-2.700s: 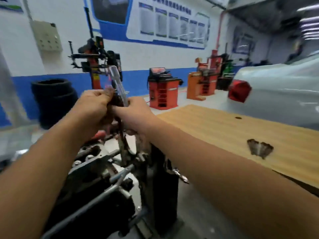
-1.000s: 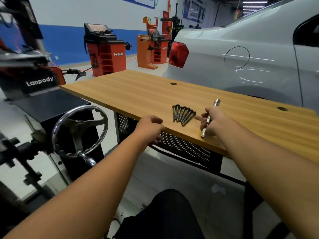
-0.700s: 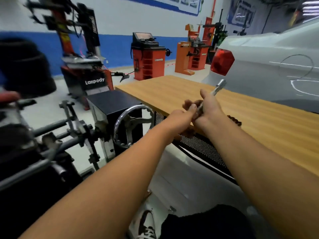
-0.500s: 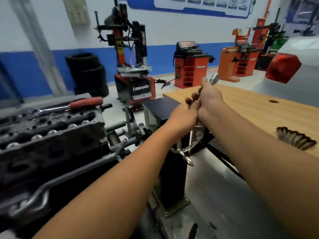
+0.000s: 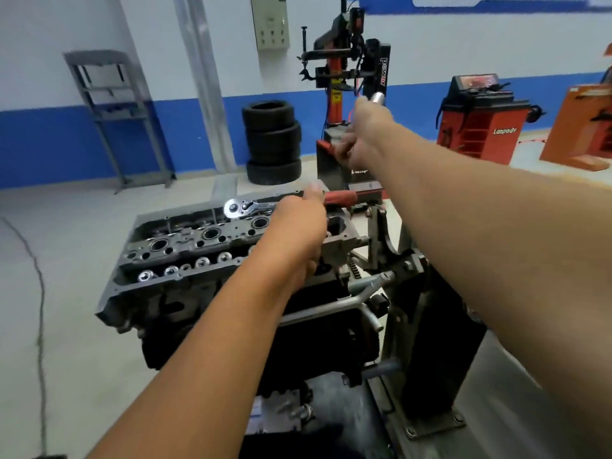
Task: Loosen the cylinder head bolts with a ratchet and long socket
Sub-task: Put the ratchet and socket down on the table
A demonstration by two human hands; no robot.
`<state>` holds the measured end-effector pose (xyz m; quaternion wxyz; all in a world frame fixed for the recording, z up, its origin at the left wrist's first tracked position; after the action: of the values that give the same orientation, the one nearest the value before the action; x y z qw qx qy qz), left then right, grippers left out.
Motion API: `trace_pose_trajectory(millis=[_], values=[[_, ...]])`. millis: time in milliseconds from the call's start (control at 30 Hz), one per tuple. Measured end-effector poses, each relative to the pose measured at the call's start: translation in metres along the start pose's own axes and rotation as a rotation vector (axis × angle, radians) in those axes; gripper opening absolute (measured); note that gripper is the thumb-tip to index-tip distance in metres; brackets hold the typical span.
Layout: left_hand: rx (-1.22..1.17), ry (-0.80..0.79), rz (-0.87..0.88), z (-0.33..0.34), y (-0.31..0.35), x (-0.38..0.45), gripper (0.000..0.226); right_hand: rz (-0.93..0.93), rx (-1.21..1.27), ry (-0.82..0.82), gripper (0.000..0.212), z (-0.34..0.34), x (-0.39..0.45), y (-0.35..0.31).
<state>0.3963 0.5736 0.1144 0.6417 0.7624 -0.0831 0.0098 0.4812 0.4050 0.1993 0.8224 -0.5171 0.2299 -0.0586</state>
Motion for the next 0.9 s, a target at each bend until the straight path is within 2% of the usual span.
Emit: trace_pose_trajectory(millis=[33, 100, 167, 233, 300, 400, 467, 533, 633, 767, 900], values=[[-0.109, -0.007, -0.057, -0.012, -0.014, -0.009, 0.052, -0.082, -0.187, 0.034, 0.024, 0.000, 0.003, -0.012], [-0.321, 0.056, -0.132, -0.036, -0.034, -0.015, 0.051, -0.307, -0.730, 0.085, 0.021, 0.016, 0.002, -0.023], [-0.458, 0.154, -0.179, -0.056, -0.044, -0.012, 0.046, -0.487, -1.256, 0.064, 0.026, 0.050, 0.000, 0.002], [-0.536, 0.189, -0.212, -0.063, -0.050, -0.007, 0.041, -0.611, -1.655, 0.007, 0.034, 0.076, -0.004, 0.039], [-0.566, 0.172, -0.236, -0.061, -0.052, -0.004, 0.040, -0.633, -1.868, -0.057, 0.046, 0.087, -0.002, 0.064], [-0.583, 0.146, -0.258, -0.057, -0.053, -0.001, 0.041, -0.597, -2.031, -0.109, 0.055, 0.090, 0.000, 0.073], [-0.599, 0.168, -0.242, -0.057, -0.051, 0.002, 0.042, -0.662, -2.113, -0.133, 0.048, 0.098, -0.006, 0.074], [-0.610, 0.224, -0.201, -0.058, -0.045, 0.004, 0.043, -0.812, -2.163, -0.104, 0.041, 0.103, -0.017, 0.072], [-0.667, 0.302, -0.142, -0.052, -0.036, 0.007, 0.043, -0.985, -2.121, -0.035, 0.034, 0.098, -0.037, 0.064], [-0.656, 0.273, -0.077, -0.012, -0.018, 0.010, 0.041, -0.735, -1.808, -0.081, 0.038, 0.041, -0.060, 0.035], [-0.760, 0.113, -0.017, 0.077, 0.018, 0.008, 0.040, -0.433, -1.318, -0.028, 0.035, -0.069, -0.088, 0.009]])
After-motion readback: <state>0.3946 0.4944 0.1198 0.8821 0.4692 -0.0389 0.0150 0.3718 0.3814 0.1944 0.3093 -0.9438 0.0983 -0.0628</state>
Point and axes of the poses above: each hand's wrist, its own x-axis towards the middle knuckle, its own z-axis out of the palm, y = z × x, the point moved 9 cm from there along x, towards the middle knuckle, and after that the axes turned 12 degrees about z, right-handed, at the moved point
